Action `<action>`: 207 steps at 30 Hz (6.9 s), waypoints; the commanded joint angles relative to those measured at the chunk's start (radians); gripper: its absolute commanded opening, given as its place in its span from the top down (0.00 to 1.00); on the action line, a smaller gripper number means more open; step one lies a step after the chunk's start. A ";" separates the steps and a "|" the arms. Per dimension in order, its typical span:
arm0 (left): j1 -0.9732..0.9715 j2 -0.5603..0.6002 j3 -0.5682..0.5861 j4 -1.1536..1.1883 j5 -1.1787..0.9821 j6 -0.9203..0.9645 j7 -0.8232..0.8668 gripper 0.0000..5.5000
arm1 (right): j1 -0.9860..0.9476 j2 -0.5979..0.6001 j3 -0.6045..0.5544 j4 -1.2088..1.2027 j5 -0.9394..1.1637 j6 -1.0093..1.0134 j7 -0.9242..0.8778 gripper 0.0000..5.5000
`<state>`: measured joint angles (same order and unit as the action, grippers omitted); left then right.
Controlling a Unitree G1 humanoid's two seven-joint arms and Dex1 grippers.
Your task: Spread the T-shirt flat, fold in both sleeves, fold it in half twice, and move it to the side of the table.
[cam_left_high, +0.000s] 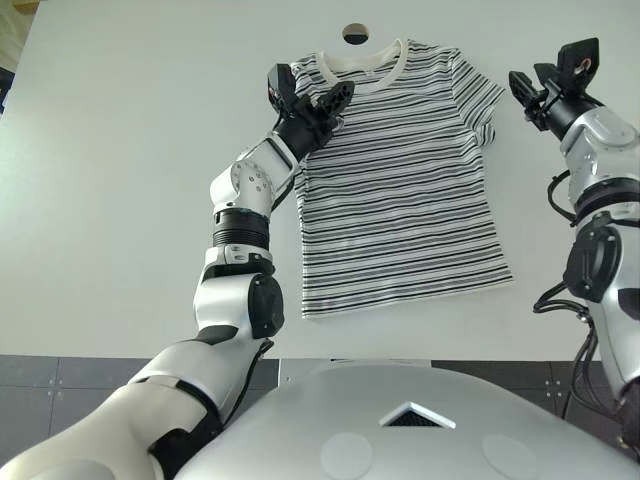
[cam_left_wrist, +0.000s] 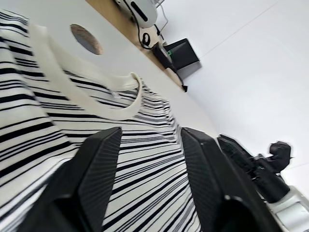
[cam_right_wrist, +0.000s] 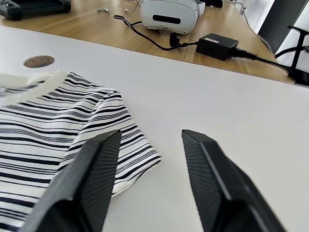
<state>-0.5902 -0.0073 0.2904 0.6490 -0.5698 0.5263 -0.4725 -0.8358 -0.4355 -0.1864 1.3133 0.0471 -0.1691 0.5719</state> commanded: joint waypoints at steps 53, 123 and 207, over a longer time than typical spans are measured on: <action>0.216 0.020 -0.044 -0.642 -0.238 0.091 -0.001 0.52 | 0.025 0.152 0.205 -0.123 -0.154 -0.077 0.104 0.98; 0.770 0.887 -0.723 -0.696 1.120 -1.272 -0.267 0.65 | 0.820 -0.528 0.534 -0.795 -0.267 -0.912 0.496 0.82; 0.288 0.759 -0.773 -0.260 1.344 -1.101 -0.189 0.82 | 0.132 -0.226 0.791 -0.307 -0.683 -0.739 0.210 0.76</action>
<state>-0.1963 0.6377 -0.3595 0.2181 0.4122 -0.5504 -0.8238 -0.7336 -0.5616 0.5228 1.0601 -0.5500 -0.9554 0.5950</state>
